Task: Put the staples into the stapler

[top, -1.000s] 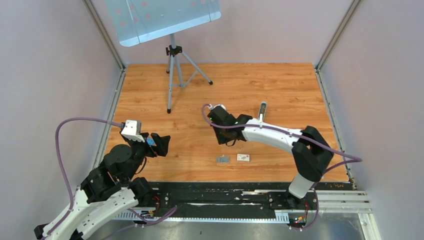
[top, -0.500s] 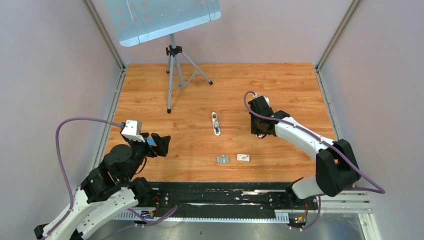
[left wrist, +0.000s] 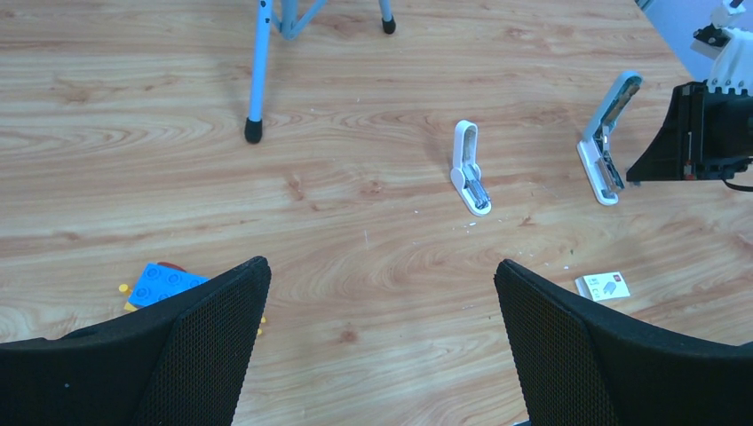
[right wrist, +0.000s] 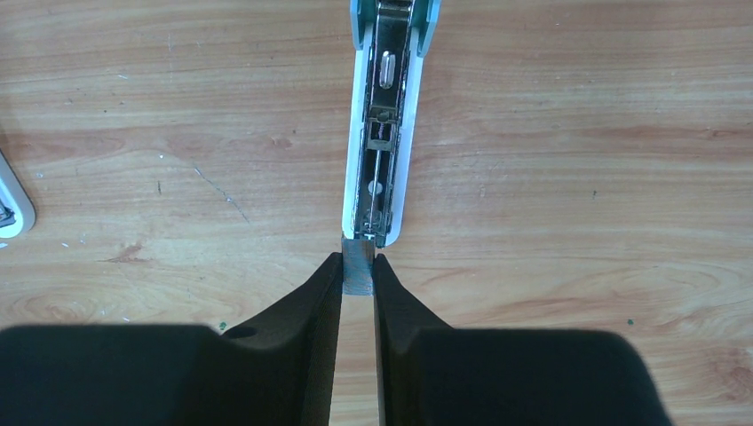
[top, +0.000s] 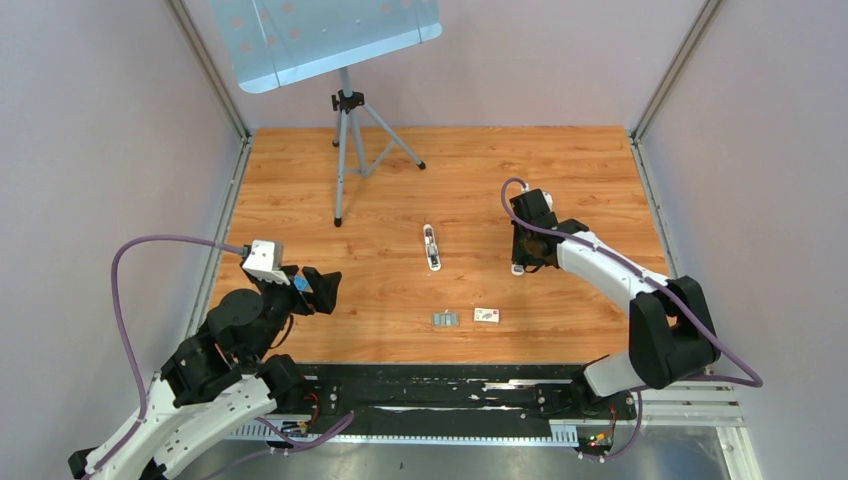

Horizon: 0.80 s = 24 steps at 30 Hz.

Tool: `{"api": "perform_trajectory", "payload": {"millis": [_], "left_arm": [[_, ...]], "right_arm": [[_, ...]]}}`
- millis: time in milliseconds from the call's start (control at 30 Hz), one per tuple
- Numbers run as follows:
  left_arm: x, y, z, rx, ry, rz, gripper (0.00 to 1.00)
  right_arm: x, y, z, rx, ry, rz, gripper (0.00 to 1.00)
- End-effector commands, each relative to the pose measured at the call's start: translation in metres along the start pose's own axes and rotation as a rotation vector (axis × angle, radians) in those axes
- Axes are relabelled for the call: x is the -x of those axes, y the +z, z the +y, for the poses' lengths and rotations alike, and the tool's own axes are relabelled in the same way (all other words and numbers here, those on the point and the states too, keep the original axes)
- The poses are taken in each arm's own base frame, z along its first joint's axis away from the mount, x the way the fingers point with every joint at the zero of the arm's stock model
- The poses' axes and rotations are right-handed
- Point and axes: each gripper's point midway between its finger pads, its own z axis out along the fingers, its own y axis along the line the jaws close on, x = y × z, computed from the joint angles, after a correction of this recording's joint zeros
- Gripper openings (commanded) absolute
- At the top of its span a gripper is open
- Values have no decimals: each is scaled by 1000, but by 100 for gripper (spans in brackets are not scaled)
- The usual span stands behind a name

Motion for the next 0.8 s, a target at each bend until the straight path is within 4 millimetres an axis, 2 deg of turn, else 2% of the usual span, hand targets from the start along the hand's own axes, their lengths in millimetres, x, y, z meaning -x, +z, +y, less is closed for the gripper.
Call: {"api": "perform_trajectory", "payload": {"millis": [0,767], "left_arm": [[1,-1,1,-3,9,-11,100],[1,-1,2,0,11,-13,100]], "right_arm": [[-7,10,-7,-17,20,32,20],[-3,23,-8,-3,46,49,19]]}}
